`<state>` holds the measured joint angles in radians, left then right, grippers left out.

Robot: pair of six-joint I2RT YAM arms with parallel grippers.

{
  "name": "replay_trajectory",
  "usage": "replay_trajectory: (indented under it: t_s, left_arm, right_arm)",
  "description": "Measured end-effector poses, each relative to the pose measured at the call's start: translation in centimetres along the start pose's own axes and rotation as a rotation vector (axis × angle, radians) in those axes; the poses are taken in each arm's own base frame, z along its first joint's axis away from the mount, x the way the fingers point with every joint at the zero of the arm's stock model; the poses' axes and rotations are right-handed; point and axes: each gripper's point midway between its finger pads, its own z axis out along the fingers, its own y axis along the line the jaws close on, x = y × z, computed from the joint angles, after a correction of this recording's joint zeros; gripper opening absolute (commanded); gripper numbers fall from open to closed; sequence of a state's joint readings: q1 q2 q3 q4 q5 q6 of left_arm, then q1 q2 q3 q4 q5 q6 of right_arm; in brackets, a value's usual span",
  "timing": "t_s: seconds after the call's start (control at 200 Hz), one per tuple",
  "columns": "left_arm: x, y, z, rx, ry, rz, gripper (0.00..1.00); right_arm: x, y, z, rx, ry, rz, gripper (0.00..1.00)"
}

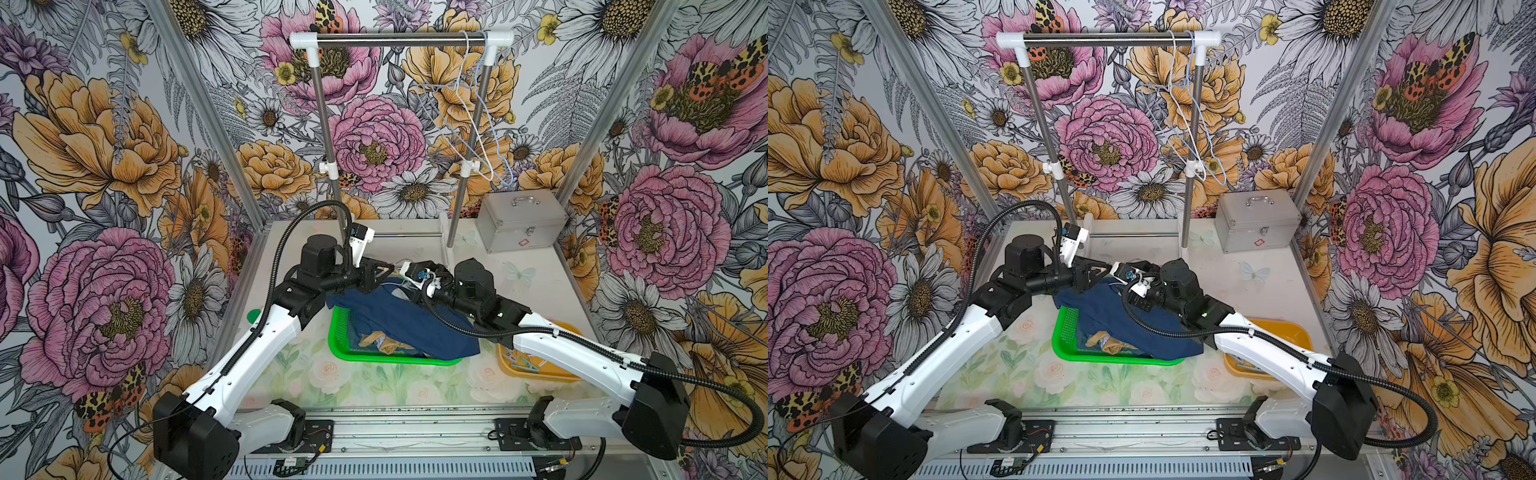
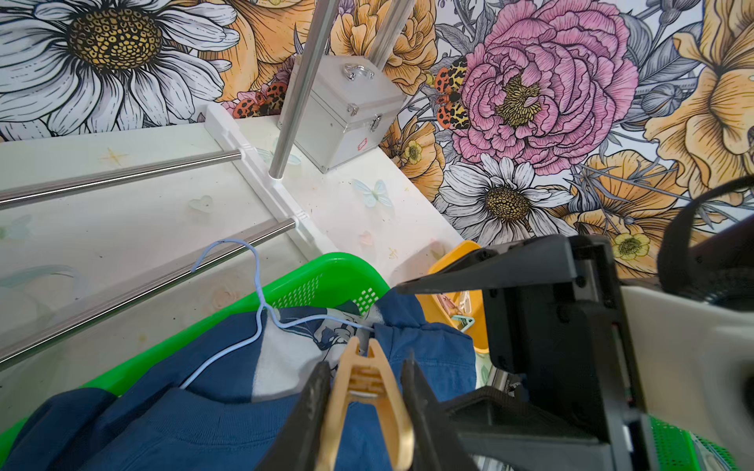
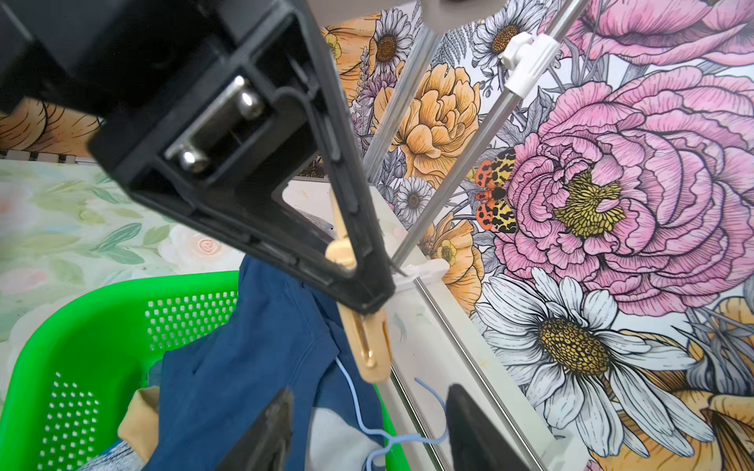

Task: Remove the clothespins securing t-shirts to the hanger
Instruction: Place the clothespin in the storage box.

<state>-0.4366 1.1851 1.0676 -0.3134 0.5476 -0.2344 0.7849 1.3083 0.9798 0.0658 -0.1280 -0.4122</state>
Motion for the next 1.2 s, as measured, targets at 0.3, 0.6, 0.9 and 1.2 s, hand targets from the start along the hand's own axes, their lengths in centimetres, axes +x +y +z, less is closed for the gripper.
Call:
replay_trajectory:
  t_s: [0.3,0.6,0.9,1.2]
  left_arm:
    - [-0.1,-0.3,0.1,0.012,-0.007,0.005,0.30]
    - [-0.3,-0.5,0.1,0.016,-0.014,-0.006,0.30]
    - [-0.9,-0.6,0.2,0.023,-0.037,-0.002,0.36]
    - [-0.5,-0.5,0.3,0.032,-0.033,-0.016,0.65]
  right_arm:
    - [-0.4,-0.5,1.7,0.006,-0.008,-0.024,0.44]
    - [-1.1,-0.9,2.5,0.008,-0.023,-0.040,0.28]
    - [-1.6,-0.5,2.7,-0.024,-0.026,-0.062,0.09]
    - [-1.4,-0.5,2.6,-0.035,-0.005,-0.059,0.06]
